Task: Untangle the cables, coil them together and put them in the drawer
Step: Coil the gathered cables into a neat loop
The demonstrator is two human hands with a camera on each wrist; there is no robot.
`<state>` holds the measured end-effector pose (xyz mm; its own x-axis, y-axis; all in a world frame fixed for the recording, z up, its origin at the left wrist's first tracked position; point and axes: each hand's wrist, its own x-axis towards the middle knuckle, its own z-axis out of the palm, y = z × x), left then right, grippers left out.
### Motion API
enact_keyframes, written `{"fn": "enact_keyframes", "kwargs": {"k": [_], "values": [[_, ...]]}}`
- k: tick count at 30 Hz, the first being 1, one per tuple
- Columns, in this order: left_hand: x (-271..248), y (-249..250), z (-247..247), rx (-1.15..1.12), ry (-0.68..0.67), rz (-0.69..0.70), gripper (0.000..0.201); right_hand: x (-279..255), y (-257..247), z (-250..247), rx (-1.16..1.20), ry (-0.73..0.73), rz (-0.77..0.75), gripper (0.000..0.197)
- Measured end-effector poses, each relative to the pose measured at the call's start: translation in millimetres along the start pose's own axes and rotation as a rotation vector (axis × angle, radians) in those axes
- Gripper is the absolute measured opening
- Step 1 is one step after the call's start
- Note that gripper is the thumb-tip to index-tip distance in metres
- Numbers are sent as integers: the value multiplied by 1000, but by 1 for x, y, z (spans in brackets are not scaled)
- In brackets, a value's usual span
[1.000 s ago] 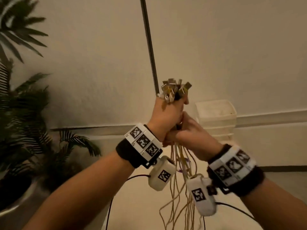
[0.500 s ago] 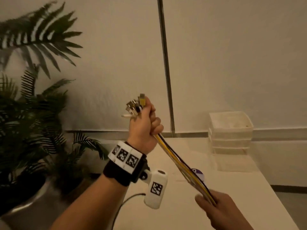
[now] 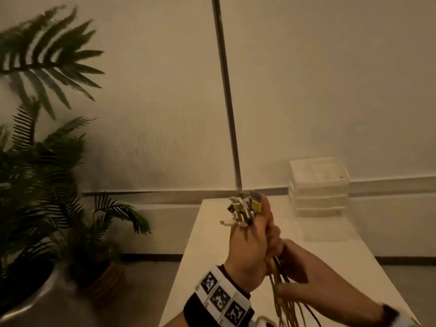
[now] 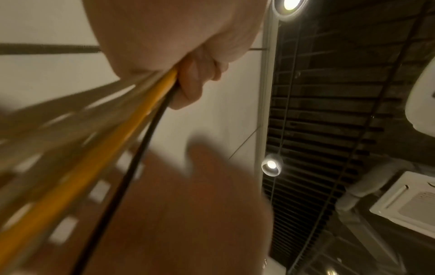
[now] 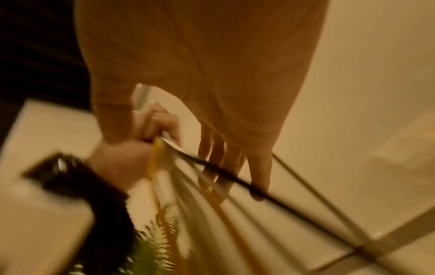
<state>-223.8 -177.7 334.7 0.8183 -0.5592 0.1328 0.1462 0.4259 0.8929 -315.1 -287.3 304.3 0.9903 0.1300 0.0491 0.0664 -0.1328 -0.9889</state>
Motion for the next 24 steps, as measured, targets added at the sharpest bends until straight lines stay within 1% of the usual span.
{"fn": "enact_keyframes", "kwargs": {"k": [1,2,3,4,5,6,7,8,9,10,11,12,13,14,15,16,17,18,19,20,22,23,24], "values": [[-2,-6,1,66,-12,22,59,13,-21,13,55,95,19,48],[-3,-10,0,129,-21,55,59,17,-20,14,32,54,64,33],[-4,-12,-4,199,-40,98,59,20,-23,18,-1,36,108,14],[-6,-12,-11,283,-65,142,56,18,-21,17,-104,50,109,5],[-7,-8,-20,373,-89,204,50,15,-23,13,-181,82,141,13],[-10,-3,-30,442,-109,250,41,12,-20,9,-288,97,162,18],[-11,3,-42,467,-142,237,35,12,-23,9,-349,117,146,21],[-11,10,-55,456,-164,171,48,12,-25,5,-351,144,152,23],[-10,20,-69,414,-180,93,75,13,-27,-1,-342,162,160,24],[-11,34,-82,401,-181,46,99,15,-29,-8,-350,167,172,24],[-15,52,-91,486,-167,82,114,17,-30,-14,-417,170,198,24],[-20,73,-94,650,-163,189,118,20,-31,-20,-516,155,220,24],[-24,92,-90,856,-188,321,113,24,-32,-25,-626,141,226,24],[-27,108,-81,1105,-225,488,104,28,-34,-28,-754,129,212,26],[-28,117,-64,1351,-290,665,93,32,-36,-28,-865,102,177,28],[-26,119,-44,1557,-379,782,84,37,-38,-28,-945,69,135,31],[-20,112,-27,1724,-484,811,79,40,-40,-25,-989,45,88,37],[-13,100,-12,1862,-586,746,79,42,-43,-20,-1009,12,78,43],[-5,86,-1,1960,-663,617,81,44,-41,-17,-1024,-11,61,44],[5,73,2,1979,-717,448,82,46,-40,-13,-1056,-23,51,41],[21,56,-4,1867,-754,57,78,49,-37,-18,-1122,0,93,27],[25,49,-10,1810,-759,-39,73,48,-38,-21,-1120,14,133,23],[28,43,-16,1763,-750,-51,65,47,-39,-24,-1107,23,149,23]]}}
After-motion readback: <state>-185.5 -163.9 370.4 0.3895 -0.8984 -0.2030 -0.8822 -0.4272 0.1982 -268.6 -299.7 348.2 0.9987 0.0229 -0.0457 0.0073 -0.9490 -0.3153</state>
